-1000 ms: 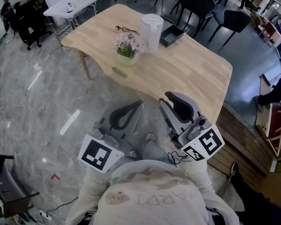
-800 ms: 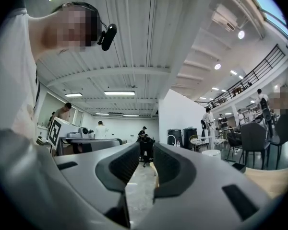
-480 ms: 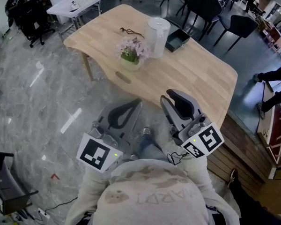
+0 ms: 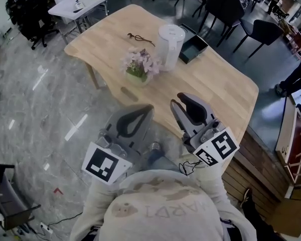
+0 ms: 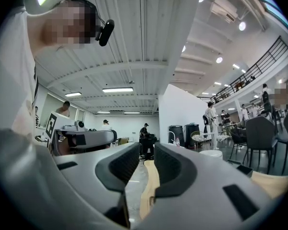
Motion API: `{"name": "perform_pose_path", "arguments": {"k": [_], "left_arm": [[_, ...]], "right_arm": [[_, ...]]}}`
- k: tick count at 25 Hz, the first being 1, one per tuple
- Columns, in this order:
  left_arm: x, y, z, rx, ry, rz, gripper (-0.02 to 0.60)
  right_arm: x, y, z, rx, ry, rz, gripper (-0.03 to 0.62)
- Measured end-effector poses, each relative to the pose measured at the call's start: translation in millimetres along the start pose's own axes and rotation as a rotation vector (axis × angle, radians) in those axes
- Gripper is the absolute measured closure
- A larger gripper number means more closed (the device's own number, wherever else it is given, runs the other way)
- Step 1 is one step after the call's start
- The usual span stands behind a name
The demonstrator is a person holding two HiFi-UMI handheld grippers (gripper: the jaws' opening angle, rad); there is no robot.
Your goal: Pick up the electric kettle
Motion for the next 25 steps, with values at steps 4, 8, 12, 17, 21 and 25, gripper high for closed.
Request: {"name": "perform_pose_path", "arguments": {"k": [4, 8, 12, 17, 21, 25], "left_arm": [[-13.7, 0.8, 26.7, -0.010, 0.001, -0.005, 0.571], [-27.4, 2.2, 49.8, -0.018, -0.007, -0.012, 0.571], [-38.8, 3.9, 68.6, -0.029, -0.019, -0.016, 0.571], [-54.8, 5.9, 89.7, -0.042, -0.041, -0.022, 0.571], [-66.2, 7.6, 107.1, -0.054, -0.055, -0.029, 0.571], [-76.9, 11.9, 123.9, -0.066, -0.063, -0.035, 0.571]], "right_arm": [[27.6, 11.5, 14.6, -0.016, -0.012, 0.000, 0.508], [53.5, 28.6, 27.5, -0.044, -0.021, 0.007, 0.508], [75.3, 46.1, 38.0, -0.072, -0.034, 0.018, 0.508], [98.0, 64.7, 54.8, -0.097, -0.058, 0.030, 0.508], [116.0, 77.6, 67.0, -0.111, -0.076, 0.040, 0.508], [133.0, 93.3, 77.8, -0.128, -0.092, 0.050, 0.508]]}}
Point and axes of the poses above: the fingertips, and each gripper's own axes: z forward along the fingers, x to its right, y out of its underside, the point moved 6 cm from there along -z, backward along the fingers, and after that the axes turned 14 degrees about -z, right-handed, at the moved point
